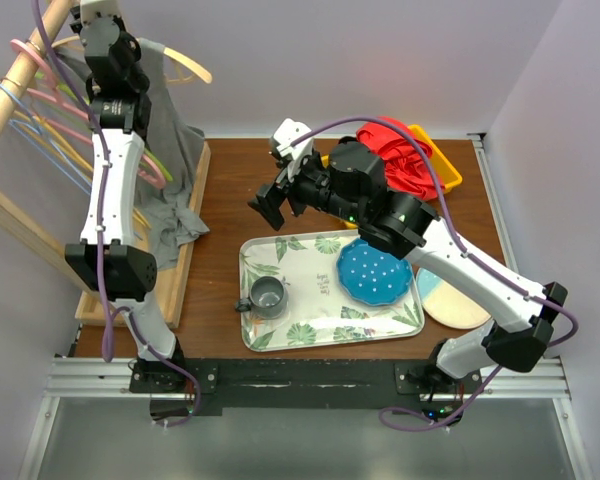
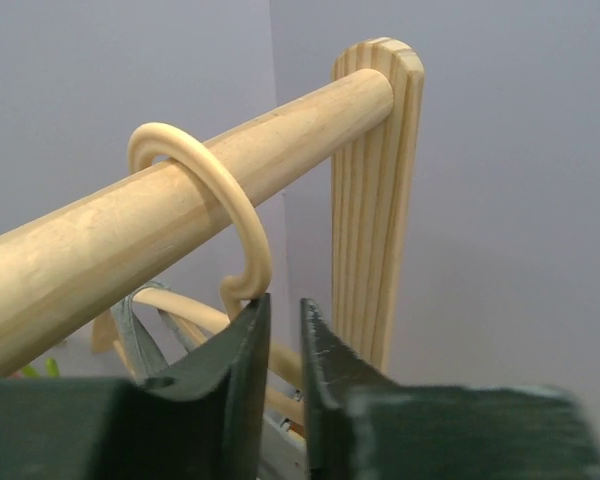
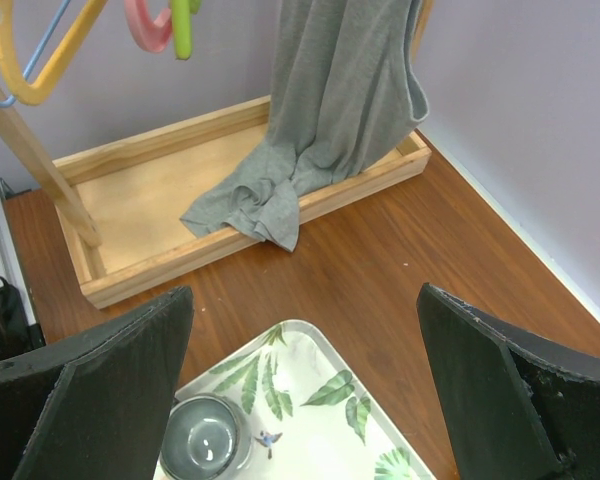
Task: Remove the tank top from the hanger
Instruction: Pick up the hanger from the clothesline.
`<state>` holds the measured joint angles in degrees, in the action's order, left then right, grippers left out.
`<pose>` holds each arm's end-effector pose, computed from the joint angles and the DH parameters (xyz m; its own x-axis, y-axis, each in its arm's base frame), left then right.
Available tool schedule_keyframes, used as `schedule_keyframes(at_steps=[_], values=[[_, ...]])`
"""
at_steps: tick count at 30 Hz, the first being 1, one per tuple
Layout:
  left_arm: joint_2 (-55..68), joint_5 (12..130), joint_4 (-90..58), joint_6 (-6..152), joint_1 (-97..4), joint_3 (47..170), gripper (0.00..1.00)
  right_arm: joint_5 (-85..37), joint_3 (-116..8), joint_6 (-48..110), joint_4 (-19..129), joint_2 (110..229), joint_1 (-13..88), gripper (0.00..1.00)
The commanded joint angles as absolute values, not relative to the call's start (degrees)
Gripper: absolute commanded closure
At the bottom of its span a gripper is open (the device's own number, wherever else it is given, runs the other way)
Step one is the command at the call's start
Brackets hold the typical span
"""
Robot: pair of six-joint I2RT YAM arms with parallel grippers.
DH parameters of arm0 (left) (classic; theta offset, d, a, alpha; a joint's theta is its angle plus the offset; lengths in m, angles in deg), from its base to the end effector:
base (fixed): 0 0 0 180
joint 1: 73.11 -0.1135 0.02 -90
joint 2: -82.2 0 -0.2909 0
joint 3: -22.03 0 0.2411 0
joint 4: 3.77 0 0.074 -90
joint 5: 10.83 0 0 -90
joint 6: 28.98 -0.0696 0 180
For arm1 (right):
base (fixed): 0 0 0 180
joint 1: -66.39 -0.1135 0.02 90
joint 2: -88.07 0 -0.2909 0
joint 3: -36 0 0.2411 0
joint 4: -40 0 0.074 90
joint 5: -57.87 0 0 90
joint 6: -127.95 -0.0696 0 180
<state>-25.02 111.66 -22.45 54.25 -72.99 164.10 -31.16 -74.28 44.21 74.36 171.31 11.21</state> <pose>0.4315 0.0365 0.5661 0.2159 0.0990 -0.9714 -0.5434 0.8387 -0.0353 0.1948 0.2822 0.4937 0.0182 -0.1647 -0.9862 -0.8334 0.5424 -0.1060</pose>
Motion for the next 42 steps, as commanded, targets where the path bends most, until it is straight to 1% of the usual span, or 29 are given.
schedule_keyframes(at_steps=[1, 6, 9, 12, 19, 21, 26, 29, 30, 32, 33, 37, 38, 41, 42], values=[[-21.16, 114.84, -19.06, 53.55, -73.11, 163.10, 0.64, -31.78, -76.49, 44.80, 74.10, 171.47, 10.93, 0.02], [-21.77, 116.52, -19.58, 52.75, -73.11, 163.01, 0.55, -31.96, -76.76, 44.98, 74.45, 171.74, 10.85, 0.01], [-21.33, 115.91, -19.32, 52.76, -73.11, 162.04, 0.47, -31.78, -77.02, 44.89, 74.54, 172.09, 10.85, 0.01], [-21.33, 115.82, -19.06, 52.49, -73.11, 161.86, 0.43, -31.69, -77.46, 44.89, 74.72, 172.44, 10.85, 0.01], [-22.91, 111.17, -19.50, 55.30, -76.36, 162.65, 0.40, -31.87, -78.25, 45.51, 75.24, 172.79, 10.93, 0.01], [-23.18, 108.28, -19.06, 56.09, -76.54, 162.57, 0.38, -31.96, -78.43, 45.86, 75.51, 172.88, 10.93, 0.01], [-24.41, 106.06, -19.06, 56.97, -76.62, 163.79, 0.36, -31.96, -78.69, 46.21, 75.95, 172.97, 10.93, 0.01], [-25.11, 105.28, -19.06, 57.67, -76.71, 164.06, 0.42, -31.96, -78.52, 46.30, 76.03, 172.97, 10.85, 0.01], [-25.29, 104.58, -19.06, 57.76, -76.62, 164.15, 0.47, -31.96, -78.52, 46.30, 76.03, 172.97, 10.85, 0.01], [-25.38, 104.13, -19.06, 57.85, -76.71, 164.24, 0.53, -31.96, -78.43, 46.47, 76.03, 173.06, 10.85, 0.02], [-25.29, 103.78, -19.06, 57.94, -76.71, 164.32, 0.59, -31.96, -78.43, 46.56, 76.03, 173.14, 10.85, 0.01], [-25.38, 102.73, -16.77, 58.11, -76.71, 165.37, 0.72, -31.96, -78.78, 47.00, 76.21, 173.58, 10.93, 0.01], [-25.38, 102.20, -16.77, 58.20, -76.80, 165.81, 0.78, -31.96, -78.95, 47.09, 76.30, 173.76, 10.93, 0.01], [-25.47, 101.50, -17.30, 59.43, -76.71, 167.22, 0.90, -31.96, -79.31, 47.26, 76.56, 173.85, 10.85, 0.01], [-25.38, 101.15, -17.73, 60.65, -76.71, 167.40, 0.98, -31.96, -79.31, 47.35, 76.47, 173.76, 10.85, 0.01]])
